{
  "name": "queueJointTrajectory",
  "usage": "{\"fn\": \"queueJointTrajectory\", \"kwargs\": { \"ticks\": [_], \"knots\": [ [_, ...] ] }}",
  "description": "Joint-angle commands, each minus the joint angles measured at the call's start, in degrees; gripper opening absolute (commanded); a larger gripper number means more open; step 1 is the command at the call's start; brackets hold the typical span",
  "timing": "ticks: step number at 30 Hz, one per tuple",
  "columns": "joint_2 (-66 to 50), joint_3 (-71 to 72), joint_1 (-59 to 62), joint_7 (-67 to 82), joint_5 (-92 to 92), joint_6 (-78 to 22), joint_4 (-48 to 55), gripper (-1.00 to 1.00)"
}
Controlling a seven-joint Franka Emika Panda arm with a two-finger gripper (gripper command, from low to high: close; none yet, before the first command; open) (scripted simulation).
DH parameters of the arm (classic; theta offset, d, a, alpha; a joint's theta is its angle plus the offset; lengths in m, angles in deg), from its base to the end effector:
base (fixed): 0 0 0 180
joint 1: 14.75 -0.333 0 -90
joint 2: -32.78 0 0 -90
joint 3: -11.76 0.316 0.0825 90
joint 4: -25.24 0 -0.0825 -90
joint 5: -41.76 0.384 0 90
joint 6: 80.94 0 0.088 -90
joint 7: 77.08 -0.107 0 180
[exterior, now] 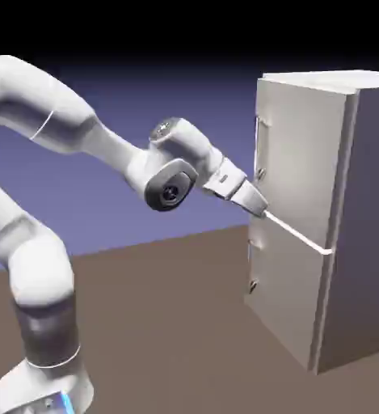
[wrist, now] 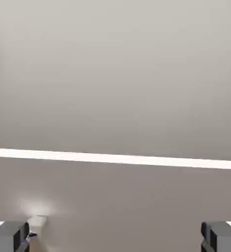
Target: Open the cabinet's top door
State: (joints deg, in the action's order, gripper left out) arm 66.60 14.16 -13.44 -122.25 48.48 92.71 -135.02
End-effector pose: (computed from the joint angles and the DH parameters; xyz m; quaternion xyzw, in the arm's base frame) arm 0.3887 -0.0010 0.4712 -0.8296 0.3891 -0.3613 0.1730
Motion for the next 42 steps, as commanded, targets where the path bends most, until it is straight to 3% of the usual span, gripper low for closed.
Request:
{"fn": "queueJointTrajectory", "kwargs": {
  "ticks": [1,42],
  "knots": [
    [0.4,0.9,0.7,-1.0,2.5,-0.1,0.3,0.0],
    [18.0,37.5,31.2,-42.1,104.7,-5.5,11.6,0.0]
  ]
}}
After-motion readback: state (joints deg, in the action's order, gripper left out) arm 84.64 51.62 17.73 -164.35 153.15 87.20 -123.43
